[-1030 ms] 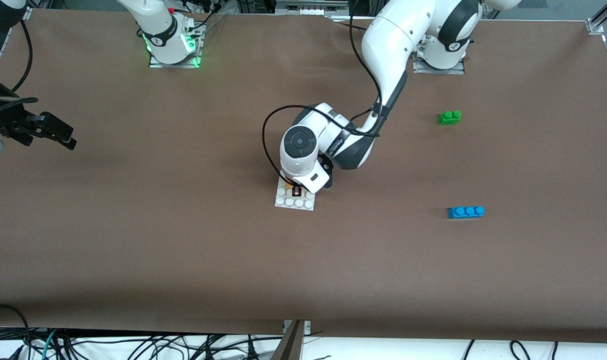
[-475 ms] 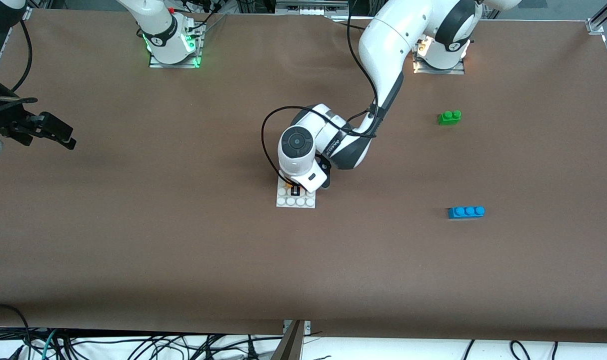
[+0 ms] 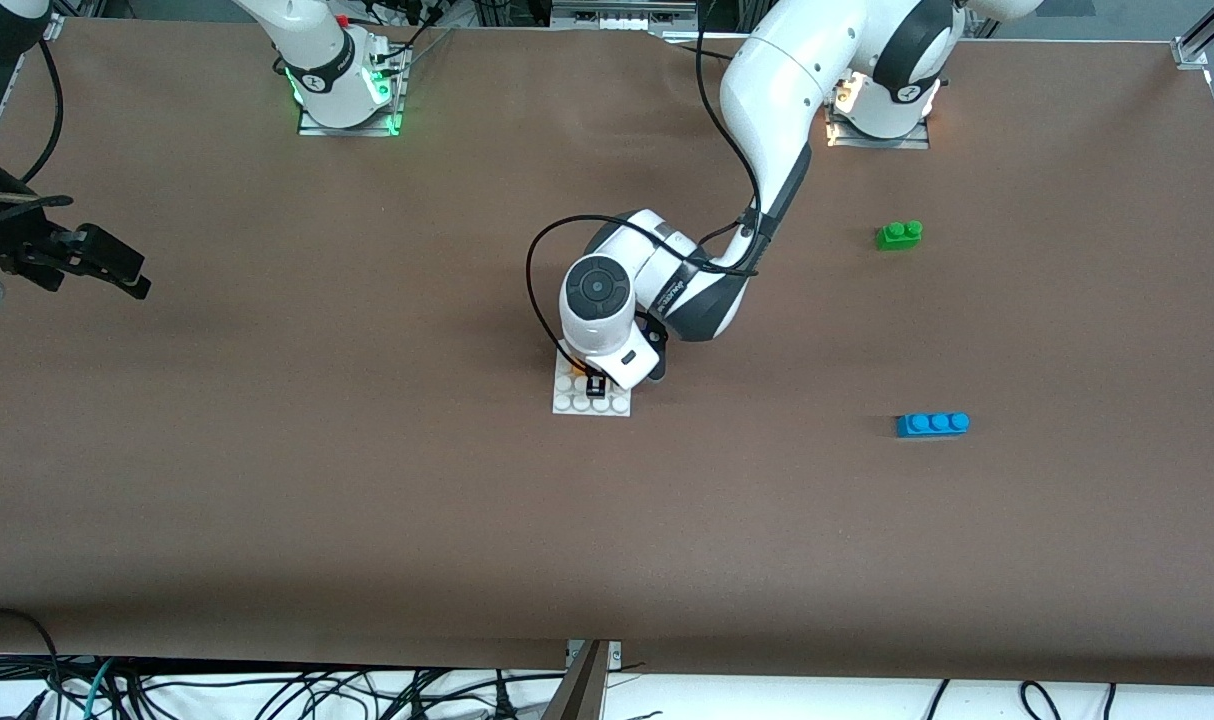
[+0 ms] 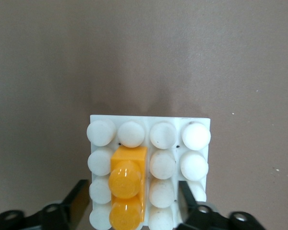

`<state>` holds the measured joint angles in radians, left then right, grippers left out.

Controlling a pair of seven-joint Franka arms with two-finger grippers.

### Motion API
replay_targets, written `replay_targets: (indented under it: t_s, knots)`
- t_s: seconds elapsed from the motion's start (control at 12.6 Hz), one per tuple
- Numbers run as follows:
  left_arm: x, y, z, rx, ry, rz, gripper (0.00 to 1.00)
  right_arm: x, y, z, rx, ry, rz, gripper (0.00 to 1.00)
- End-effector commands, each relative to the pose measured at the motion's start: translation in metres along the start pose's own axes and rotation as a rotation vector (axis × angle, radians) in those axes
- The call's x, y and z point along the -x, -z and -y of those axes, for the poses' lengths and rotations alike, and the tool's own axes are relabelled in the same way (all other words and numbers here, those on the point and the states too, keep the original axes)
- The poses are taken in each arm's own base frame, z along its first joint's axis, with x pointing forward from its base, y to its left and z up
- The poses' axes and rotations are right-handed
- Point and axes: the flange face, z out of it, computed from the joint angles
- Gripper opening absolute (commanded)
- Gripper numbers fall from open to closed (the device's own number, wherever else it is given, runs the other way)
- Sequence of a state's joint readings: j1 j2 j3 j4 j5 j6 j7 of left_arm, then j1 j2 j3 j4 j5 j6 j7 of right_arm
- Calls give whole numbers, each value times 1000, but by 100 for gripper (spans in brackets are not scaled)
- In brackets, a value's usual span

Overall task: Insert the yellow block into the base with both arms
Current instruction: 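Press the yellow brick down onto the base studs with the left gripper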

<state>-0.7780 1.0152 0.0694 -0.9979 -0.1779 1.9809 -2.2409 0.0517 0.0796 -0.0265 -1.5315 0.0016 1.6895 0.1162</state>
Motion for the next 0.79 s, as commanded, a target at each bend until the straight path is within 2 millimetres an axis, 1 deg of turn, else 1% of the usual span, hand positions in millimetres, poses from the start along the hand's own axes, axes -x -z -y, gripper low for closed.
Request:
replay_targets:
  t_s: [0.0, 0.08, 0.16, 0.24, 0.4, 0.55, 0.63, 0.71]
  knots:
    - [-5, 33, -5, 13, -21, 0, 100, 4, 5, -5, 8, 9, 4, 100]
    - [-15, 41, -12, 25, -8, -15, 100, 4, 5, -5, 8, 9, 4, 100]
    - [-20, 52, -18, 46, -2, -23, 100, 4, 5, -4, 8, 10, 4, 100]
    - [-26, 71, -21, 77, -20, -43, 100, 4, 5, -4, 8, 10, 4, 100]
    - [-38, 104, -22, 74, -65, -61, 100, 4, 5, -5, 8, 9, 4, 100]
    - [-68, 141, -31, 58, -99, -81, 100, 4, 5, -5, 9, 9, 4, 100]
    - [-88, 161, -39, 62, -122, -84, 100, 4, 5, -5, 9, 9, 4, 100]
    - [-105, 179, -39, 63, -165, -85, 100, 4, 5, -5, 11, 9, 4, 100]
